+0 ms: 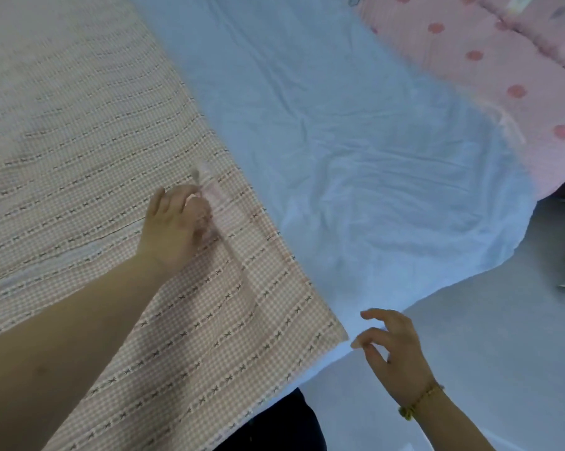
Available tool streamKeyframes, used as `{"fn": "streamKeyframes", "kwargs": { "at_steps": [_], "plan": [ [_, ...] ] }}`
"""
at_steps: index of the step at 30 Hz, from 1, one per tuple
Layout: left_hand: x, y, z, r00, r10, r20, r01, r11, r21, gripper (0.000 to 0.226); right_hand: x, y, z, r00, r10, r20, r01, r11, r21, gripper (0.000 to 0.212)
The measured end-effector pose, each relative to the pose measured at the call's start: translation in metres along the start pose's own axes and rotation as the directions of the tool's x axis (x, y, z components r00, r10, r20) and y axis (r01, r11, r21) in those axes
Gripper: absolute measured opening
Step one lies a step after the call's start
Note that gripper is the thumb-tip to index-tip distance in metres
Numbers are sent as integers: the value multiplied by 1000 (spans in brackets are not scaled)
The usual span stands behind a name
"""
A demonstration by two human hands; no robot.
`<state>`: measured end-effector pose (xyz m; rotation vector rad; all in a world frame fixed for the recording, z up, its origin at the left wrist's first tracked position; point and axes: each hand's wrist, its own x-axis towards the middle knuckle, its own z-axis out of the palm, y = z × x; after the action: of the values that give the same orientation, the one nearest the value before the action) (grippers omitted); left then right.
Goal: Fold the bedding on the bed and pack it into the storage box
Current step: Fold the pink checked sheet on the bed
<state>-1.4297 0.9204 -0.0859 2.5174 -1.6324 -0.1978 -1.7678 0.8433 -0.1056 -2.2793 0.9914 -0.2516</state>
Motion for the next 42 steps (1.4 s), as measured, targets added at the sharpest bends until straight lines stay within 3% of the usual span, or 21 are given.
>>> {"fn": "streamKeyframes", "kwargs": {
  "at_steps": [3,5,7,10,13,16,18,22,24,28,32,36,38,40,42],
  "plan": [
    [-2,10,6,981,-67,185,90,988,-123,57,6,-6,3,992,115,41,-120,982,144,28],
    [-2,16,13,947,-85,310,140,977,-160,62,22,-26,3,982,146,120,-178,925,337,18],
    [-2,26,16,911,-140,387,193,976,-102,68,36,-42,12,947,173,269,-277,864,420,17],
    [-2,36,19,882,-196,427,224,975,-14,69,56,-58,30,849,332,412,-487,793,366,33],
    [-3,39,20,866,-233,443,252,968,17,68,63,-61,35,835,390,389,-473,869,143,18],
    [-9,35,23,843,-281,459,282,957,68,68,48,-47,31,876,390,285,-455,863,218,30],
    [-13,29,25,829,-320,459,307,946,105,69,37,-39,26,856,443,269,-509,813,283,33],
    [-22,18,29,825,-366,430,347,930,126,69,47,-39,27,810,488,324,-575,767,283,18],
    [-25,17,32,843,-358,402,352,932,91,68,66,-52,24,820,455,346,-555,780,289,10],
    [-29,9,36,898,-305,317,310,950,37,68,121,-84,35,875,363,320,-433,882,184,28],
    [-47,-25,38,907,-341,247,343,939,35,111,168,-86,55,888,412,203,-416,909,-25,27],
    [-79,-76,34,833,-498,239,503,863,43,124,166,-84,67,886,459,65,-425,861,-280,38],
    [-97,-96,28,802,-554,221,557,829,55,127,160,-94,78,926,377,-11,-353,856,-378,47],
    [-117,-113,19,740,-642,200,643,763,71,116,157,-114,95,965,254,-72,-262,891,-370,51],
    [-134,-128,10,669,-715,201,718,692,72,107,150,-141,115,997,68,-29,-74,920,-385,50]
  ]
}}
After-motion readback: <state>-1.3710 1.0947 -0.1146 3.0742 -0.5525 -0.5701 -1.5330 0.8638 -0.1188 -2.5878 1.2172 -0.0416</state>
